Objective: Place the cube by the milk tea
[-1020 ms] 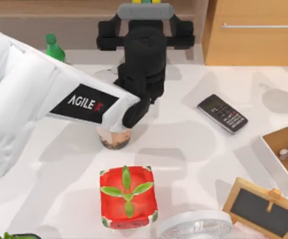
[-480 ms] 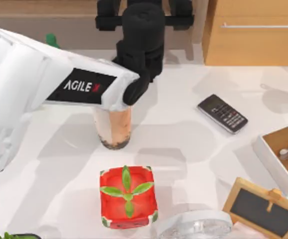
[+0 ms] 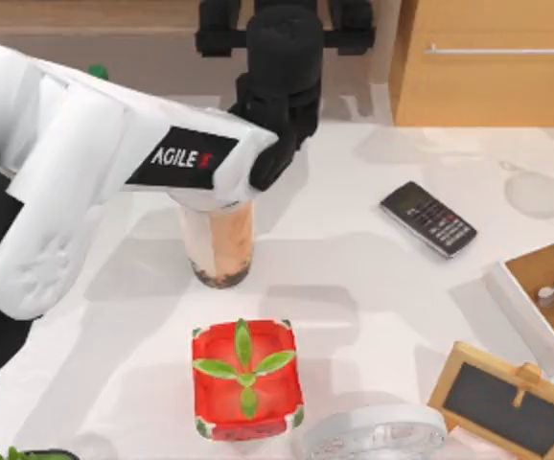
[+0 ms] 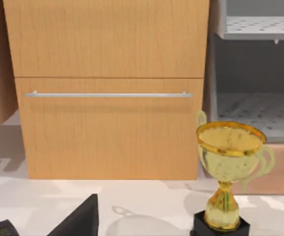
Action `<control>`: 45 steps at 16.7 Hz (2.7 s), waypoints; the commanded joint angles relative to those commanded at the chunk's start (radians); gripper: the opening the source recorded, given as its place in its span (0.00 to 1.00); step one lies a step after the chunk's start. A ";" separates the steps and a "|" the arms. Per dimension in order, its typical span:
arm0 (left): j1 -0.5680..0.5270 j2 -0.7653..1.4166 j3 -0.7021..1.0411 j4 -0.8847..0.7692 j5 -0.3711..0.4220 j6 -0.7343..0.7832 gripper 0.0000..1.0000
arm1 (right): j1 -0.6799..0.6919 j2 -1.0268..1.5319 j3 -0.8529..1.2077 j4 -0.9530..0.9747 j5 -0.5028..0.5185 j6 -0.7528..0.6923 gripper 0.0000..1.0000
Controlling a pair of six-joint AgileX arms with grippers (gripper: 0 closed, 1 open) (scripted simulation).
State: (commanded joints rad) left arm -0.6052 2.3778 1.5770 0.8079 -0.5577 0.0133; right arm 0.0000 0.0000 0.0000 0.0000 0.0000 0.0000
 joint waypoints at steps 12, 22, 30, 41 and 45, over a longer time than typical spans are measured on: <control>0.000 0.000 0.000 0.000 0.000 0.000 0.25 | 0.000 0.000 0.000 0.000 0.000 0.000 1.00; 0.000 0.000 0.000 0.000 0.000 0.000 0.00 | 0.000 0.000 0.000 0.000 0.000 0.000 1.00; -0.009 -0.013 0.016 -0.030 -0.023 -0.003 0.00 | 0.000 0.000 0.000 0.000 0.000 0.000 1.00; 0.004 -0.071 0.021 -0.118 0.005 0.048 0.00 | 0.000 0.000 0.000 0.000 0.000 0.000 1.00; 0.018 -0.206 0.045 -0.368 0.051 0.102 0.00 | 0.000 0.000 0.000 0.000 0.000 0.000 1.00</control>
State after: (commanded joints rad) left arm -0.5871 2.1714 1.6223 0.4403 -0.5063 0.1155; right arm 0.0000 0.0000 0.0000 0.0000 0.0000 0.0000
